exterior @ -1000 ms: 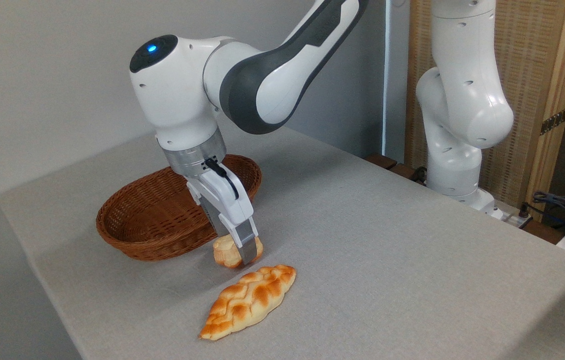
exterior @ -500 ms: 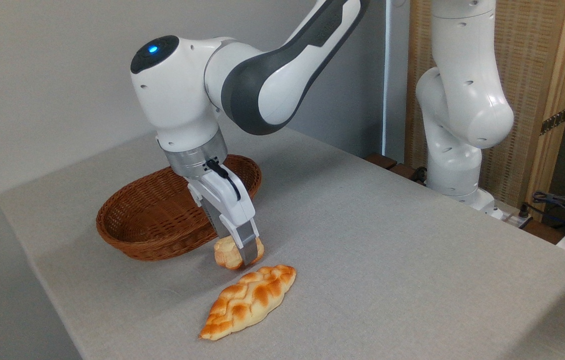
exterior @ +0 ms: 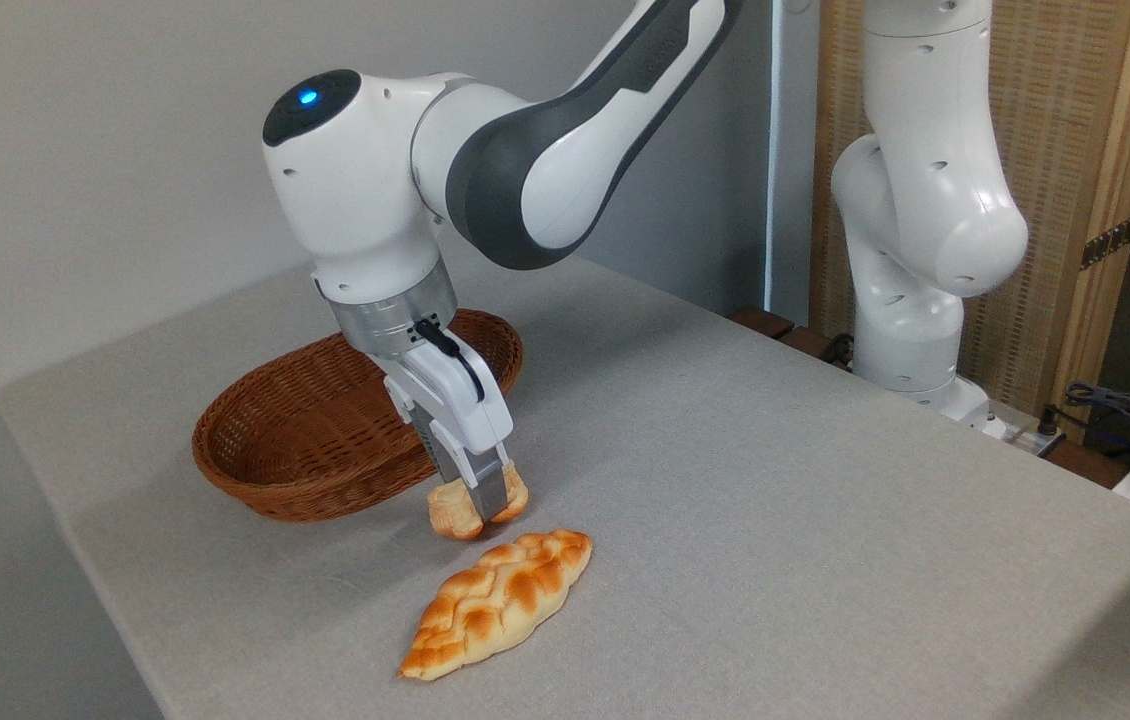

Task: Put bread into the basket
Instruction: 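Lift the roll and carry it over the wicker basket, then lower the roll into the basket and open the gripper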

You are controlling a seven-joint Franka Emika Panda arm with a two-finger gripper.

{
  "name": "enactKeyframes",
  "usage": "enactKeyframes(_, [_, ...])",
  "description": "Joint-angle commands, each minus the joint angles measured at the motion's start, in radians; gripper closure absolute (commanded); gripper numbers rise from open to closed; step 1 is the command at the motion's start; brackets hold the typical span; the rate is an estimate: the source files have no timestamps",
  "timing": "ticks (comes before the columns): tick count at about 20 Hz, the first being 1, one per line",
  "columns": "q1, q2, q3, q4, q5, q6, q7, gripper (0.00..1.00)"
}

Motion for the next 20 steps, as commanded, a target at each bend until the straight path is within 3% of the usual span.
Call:
enactKeyframes(1, [-0.002, -0.068, 0.016, 0.002, 0.013, -0.005, 0.007, 0.48])
enactKeyframes(5, [-0.006, -0.106, 0.009, 0.076, 0.000, -0.060, 0.002, 0.44])
enactKeyframes(7, [-0.014, -0.112, -0.014, 0.109, -0.028, -0.069, -0.040, 0.25])
enactKeyframes(9, [-0.012, -0.111, -0.060, 0.125, -0.060, -0.062, -0.070, 0.29])
enactKeyframes(11, [-0.014, -0.108, -0.105, 0.128, -0.073, -0.057, -0.105, 0.26])
enactKeyframes(15, [-0.012, -0.071, -0.204, 0.142, -0.062, -0.054, -0.165, 0.02])
enactKeyframes(20, [-0.014, -0.068, -0.211, 0.142, -0.057, -0.055, -0.160, 0.00])
